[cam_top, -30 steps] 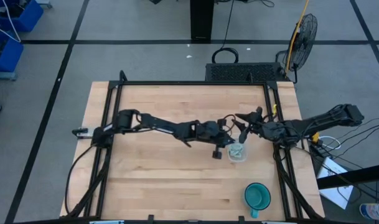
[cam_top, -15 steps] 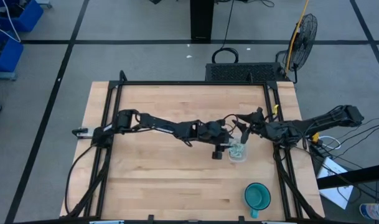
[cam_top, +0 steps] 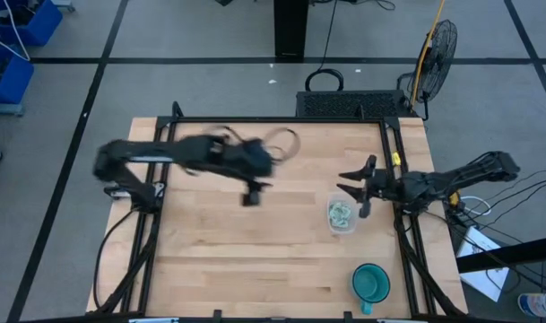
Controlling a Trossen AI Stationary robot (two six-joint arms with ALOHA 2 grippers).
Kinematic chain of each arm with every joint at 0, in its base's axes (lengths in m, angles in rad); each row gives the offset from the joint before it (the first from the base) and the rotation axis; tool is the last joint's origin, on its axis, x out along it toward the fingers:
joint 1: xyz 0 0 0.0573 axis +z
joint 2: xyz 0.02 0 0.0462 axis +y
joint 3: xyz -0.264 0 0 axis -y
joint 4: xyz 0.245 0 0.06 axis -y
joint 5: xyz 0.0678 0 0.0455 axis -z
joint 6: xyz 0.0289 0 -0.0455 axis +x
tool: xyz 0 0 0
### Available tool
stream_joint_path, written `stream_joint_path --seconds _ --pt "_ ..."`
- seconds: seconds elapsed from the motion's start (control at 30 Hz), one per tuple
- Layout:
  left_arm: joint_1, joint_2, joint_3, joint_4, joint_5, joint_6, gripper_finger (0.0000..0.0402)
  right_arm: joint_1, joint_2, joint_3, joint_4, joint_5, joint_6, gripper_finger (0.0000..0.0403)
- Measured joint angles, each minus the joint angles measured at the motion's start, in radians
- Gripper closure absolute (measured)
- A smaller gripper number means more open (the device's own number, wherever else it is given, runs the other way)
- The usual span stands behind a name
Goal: Pick and place Stevia / Truvia into bins
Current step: Return to Home Position
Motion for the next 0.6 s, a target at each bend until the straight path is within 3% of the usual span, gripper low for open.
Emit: stream_joint_path --seconds 0.13,0.27,0.37,0.47,0.6 --pt "-0.005 -0.201 0.000 -0.212 -0.085 -0.086 0.0199 0.032 -0.079 0.000 -0.070 -0.003 -0.046 0.0261" --pt "-0.027 -0.410 -0.067 -0.293 -0.068 -0.102 0.0199 0.052 -0.127 0.000 -0.197 -0.086 -0.073 0.0261" --pt "-0.054 -0.583 -0.200 -0.253 0.032 -0.075 0.0199 0.053 -0.132 0.000 -0.217 -0.179 -0.071 0.0261" --pt "-0.093 -0.759 -0.394 -0.104 0.128 -0.076 0.0199 0.053 -0.132 -0.001 -0.212 -0.262 -0.090 0.0261" --pt "-0.133 -0.968 -0.651 0.049 0.114 -0.084 0.0199 0.053 -0.148 -0.053 -0.176 -0.289 -0.132 0.0261"
